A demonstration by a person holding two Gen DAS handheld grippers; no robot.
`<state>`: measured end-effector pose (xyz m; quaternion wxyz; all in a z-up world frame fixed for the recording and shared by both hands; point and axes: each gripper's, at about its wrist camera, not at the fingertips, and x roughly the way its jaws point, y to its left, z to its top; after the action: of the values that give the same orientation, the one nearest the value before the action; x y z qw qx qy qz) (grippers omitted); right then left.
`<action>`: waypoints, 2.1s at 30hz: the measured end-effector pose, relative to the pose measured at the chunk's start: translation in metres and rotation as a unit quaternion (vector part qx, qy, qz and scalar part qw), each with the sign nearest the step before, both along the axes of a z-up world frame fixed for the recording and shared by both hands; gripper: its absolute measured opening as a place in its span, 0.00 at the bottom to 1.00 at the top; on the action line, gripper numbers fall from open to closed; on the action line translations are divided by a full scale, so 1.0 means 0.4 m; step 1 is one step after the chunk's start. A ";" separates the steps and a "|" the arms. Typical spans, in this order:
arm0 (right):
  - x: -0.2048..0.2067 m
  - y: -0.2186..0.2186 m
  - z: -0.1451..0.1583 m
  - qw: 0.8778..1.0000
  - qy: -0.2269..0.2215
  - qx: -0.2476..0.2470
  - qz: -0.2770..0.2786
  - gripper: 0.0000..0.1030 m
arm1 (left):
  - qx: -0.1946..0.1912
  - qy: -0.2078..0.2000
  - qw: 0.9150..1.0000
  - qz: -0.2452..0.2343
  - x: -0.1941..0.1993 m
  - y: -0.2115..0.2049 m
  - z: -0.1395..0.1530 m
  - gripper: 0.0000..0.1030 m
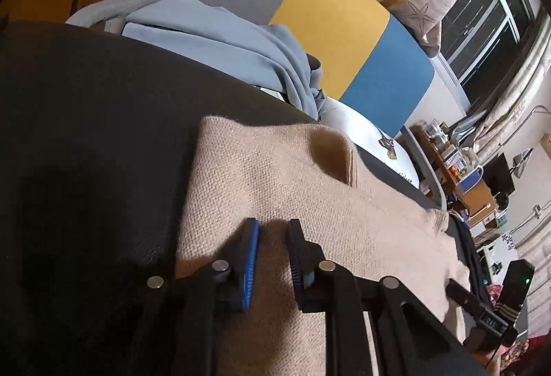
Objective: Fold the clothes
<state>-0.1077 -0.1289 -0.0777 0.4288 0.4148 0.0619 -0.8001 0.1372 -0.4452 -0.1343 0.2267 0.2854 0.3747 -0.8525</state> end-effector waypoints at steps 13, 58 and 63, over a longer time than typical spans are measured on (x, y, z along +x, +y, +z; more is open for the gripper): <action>0.126 0.460 0.031 0.980 -0.162 -0.099 -0.060 0.87 | 0.017 0.002 1.000 -0.025 0.386 0.158 0.064 0.36; 0.390 0.614 -0.151 0.893 -0.392 -0.191 0.111 0.49 | -0.022 -0.056 0.978 -0.201 0.545 0.508 0.035 0.40; 0.429 0.584 -0.123 0.915 -0.350 -0.152 0.127 0.52 | -0.109 -0.070 0.964 -0.232 0.554 0.558 0.030 0.59</action>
<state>0.0638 0.1046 -0.1269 0.5791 0.5869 -0.1622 -0.5421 0.3587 -0.2220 -0.1225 0.0781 0.3966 0.1866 -0.8954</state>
